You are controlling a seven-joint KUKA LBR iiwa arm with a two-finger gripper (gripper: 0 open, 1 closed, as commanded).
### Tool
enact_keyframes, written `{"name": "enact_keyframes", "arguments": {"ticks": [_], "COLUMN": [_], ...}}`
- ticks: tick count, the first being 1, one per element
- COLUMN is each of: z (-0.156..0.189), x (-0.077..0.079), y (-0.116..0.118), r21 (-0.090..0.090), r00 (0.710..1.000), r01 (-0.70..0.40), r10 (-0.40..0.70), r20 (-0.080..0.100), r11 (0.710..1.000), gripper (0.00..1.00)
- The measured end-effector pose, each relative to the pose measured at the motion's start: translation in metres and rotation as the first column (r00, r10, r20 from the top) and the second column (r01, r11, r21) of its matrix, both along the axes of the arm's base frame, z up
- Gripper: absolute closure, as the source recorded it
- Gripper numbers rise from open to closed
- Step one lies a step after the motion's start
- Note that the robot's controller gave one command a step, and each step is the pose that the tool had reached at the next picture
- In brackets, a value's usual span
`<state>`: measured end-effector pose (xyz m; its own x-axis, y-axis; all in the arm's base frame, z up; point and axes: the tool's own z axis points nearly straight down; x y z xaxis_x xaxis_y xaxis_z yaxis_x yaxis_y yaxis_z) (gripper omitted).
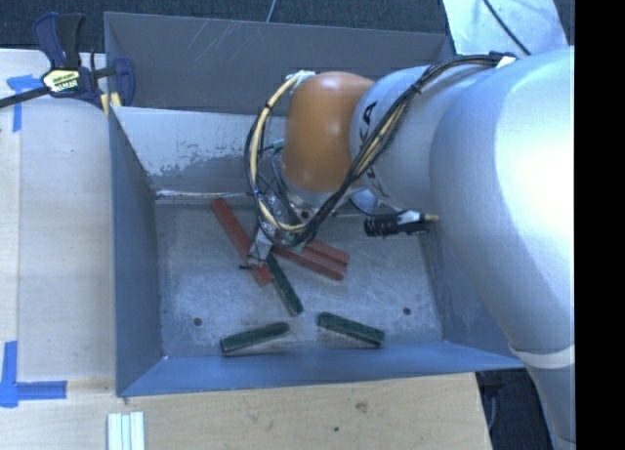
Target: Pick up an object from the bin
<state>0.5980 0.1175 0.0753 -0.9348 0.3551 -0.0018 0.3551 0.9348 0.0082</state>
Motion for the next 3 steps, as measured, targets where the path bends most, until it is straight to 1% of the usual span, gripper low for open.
{"name": "enact_keyframes", "arguments": {"ticks": [2,3], "z": [0.0011,0.0089], "x": [0.0002,-0.0003], "y": [0.0001,-0.0004], "r21": [0.000,-0.003], "r00": [1.000,1.000], "r01": [0.000,0.000], "r10": [0.000,0.000], "r20": [0.001,0.001], "r11": [1.000,1.000], "gripper": [1.00,1.00]}}
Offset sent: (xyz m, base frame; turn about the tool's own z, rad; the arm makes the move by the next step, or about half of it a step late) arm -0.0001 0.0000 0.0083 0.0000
